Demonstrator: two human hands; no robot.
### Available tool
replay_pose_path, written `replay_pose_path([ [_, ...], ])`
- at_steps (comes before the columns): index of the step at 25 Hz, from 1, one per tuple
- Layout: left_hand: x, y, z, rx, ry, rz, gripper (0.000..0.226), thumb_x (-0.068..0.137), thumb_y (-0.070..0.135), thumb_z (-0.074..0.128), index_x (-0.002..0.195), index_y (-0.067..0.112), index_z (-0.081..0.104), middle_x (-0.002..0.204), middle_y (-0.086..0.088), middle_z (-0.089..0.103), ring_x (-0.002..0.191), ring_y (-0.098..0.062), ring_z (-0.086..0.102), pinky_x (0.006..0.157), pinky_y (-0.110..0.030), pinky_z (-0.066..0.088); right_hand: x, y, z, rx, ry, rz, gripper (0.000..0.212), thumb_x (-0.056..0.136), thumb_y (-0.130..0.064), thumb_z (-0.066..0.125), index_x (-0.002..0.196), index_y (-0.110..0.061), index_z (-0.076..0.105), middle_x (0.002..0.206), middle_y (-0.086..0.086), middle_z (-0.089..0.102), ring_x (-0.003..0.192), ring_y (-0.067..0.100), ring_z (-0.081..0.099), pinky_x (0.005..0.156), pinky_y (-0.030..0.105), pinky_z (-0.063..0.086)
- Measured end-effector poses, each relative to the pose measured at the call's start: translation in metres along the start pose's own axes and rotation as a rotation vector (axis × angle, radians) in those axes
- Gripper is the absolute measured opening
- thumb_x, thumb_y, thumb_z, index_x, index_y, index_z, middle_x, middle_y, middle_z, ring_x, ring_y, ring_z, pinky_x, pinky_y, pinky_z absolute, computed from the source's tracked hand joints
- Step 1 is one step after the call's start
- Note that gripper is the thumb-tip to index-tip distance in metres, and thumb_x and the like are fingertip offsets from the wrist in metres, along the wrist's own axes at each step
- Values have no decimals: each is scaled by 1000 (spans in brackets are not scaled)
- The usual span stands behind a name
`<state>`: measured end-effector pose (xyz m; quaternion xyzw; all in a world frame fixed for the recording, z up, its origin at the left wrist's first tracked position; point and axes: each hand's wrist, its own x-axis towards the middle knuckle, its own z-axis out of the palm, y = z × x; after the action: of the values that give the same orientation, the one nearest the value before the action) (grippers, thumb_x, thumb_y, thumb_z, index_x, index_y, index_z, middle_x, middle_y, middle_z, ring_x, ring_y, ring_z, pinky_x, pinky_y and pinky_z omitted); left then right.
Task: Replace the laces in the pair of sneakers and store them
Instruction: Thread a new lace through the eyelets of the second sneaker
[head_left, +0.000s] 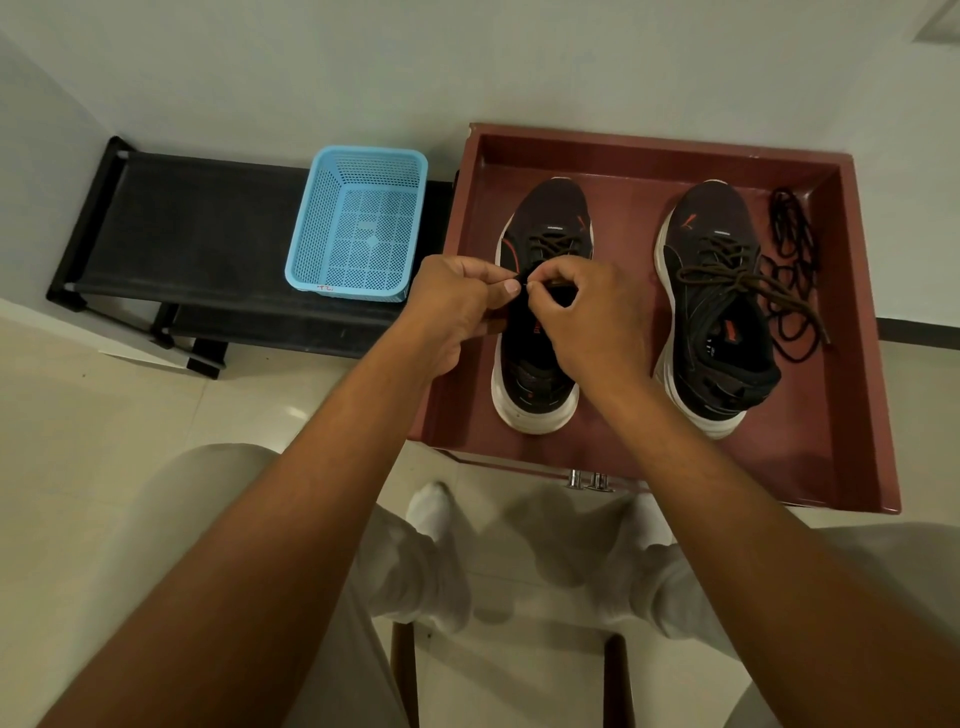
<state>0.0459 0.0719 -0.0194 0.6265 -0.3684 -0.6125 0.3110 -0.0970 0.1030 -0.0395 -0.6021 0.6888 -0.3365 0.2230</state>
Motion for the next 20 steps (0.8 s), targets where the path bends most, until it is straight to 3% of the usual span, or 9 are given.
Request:
replay_pose_path([
  [3, 1, 1, -1, 27, -8, 9, 13, 91, 0, 73, 104, -2, 75, 97, -16, 77, 93, -24, 77, 78, -36, 65, 1, -3, 0, -69, 27, -10, 13, 91, -36, 65, 93, -33, 77, 85, -16, 73, 85, 7, 66, 88, 43, 52],
  [7, 1, 3, -3, 88, -32, 21, 13, 96, -3, 64, 100, 2, 76, 93, -13, 77, 89, -22, 77, 73, -32, 64, -3, -8, -4, -187, 58, -17, 12, 95, -35, 66, 95, -34, 77, 88, -14, 72, 90, 8, 54, 86, 33, 33],
  [12, 2, 2, -1, 103, -5, 60, 14, 95, -7, 64, 101, -1, 75, 93, -15, 76, 88, -24, 77, 72, -33, 64, -6, -8, -5, -75, 20, 28, 13, 95, -27, 69, 99, -35, 79, 100, -16, 75, 106, 13, 56, 95, 43, 43],
  [16, 0, 2, 2, 99, -37, 102, 10, 91, -6, 70, 99, -2, 75, 86, -13, 75, 82, -23, 77, 71, -39, 65, 1, -6, -7, 11, 37, 84, 22, 85, -25, 78, 91, -43, 68, 74, -29, 68, 94, 8, 66, 93, 46, 50],
  [20, 1, 2, 4, 138, -26, 148, 7, 89, -4, 74, 95, -2, 75, 83, -12, 73, 77, -19, 75, 65, -35, 64, 4, -6, -12, 36, 14, 34, 26, 85, -21, 79, 98, -41, 69, 72, -30, 65, 103, 6, 62, 96, 46, 49],
])
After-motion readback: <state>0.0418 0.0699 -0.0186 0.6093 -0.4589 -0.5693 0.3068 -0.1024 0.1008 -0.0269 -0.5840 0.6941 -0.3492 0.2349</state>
